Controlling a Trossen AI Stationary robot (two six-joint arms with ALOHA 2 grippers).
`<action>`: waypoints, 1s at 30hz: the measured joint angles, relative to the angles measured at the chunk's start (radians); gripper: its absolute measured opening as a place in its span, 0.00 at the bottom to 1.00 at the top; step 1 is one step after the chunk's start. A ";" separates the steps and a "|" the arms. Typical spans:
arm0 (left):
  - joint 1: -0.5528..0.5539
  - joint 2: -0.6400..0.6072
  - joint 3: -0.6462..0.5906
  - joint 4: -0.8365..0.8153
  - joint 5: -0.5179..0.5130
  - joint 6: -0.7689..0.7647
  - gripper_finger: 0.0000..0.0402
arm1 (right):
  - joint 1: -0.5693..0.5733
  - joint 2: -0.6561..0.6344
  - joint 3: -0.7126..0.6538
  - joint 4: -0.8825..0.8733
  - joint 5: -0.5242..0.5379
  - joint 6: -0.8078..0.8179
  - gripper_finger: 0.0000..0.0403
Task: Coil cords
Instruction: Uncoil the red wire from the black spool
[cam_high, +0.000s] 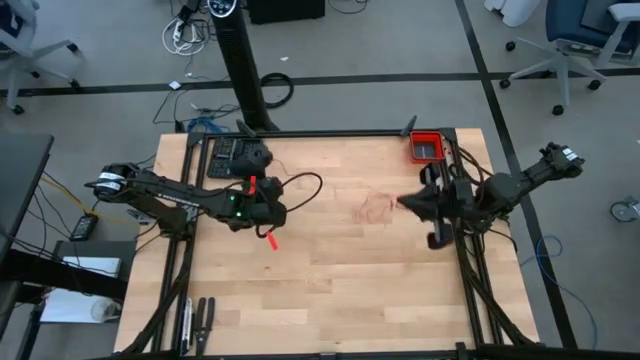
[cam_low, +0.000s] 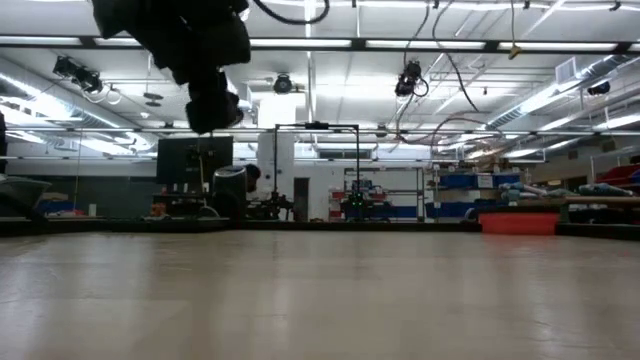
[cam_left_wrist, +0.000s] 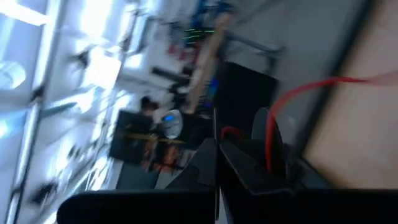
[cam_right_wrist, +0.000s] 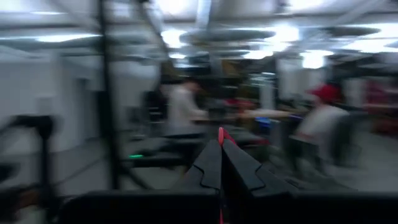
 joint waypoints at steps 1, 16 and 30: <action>0.000 0.000 0.000 0.051 -0.036 0.000 0.02 | 0.000 0.000 0.000 -0.006 -0.056 0.000 0.00; -0.021 0.000 0.000 0.862 0.015 0.107 0.02 | -0.029 0.136 0.000 -0.272 -0.468 0.025 0.00; -0.110 0.000 0.000 1.101 0.796 0.107 0.02 | -0.322 0.246 0.000 -0.794 -0.112 0.373 0.01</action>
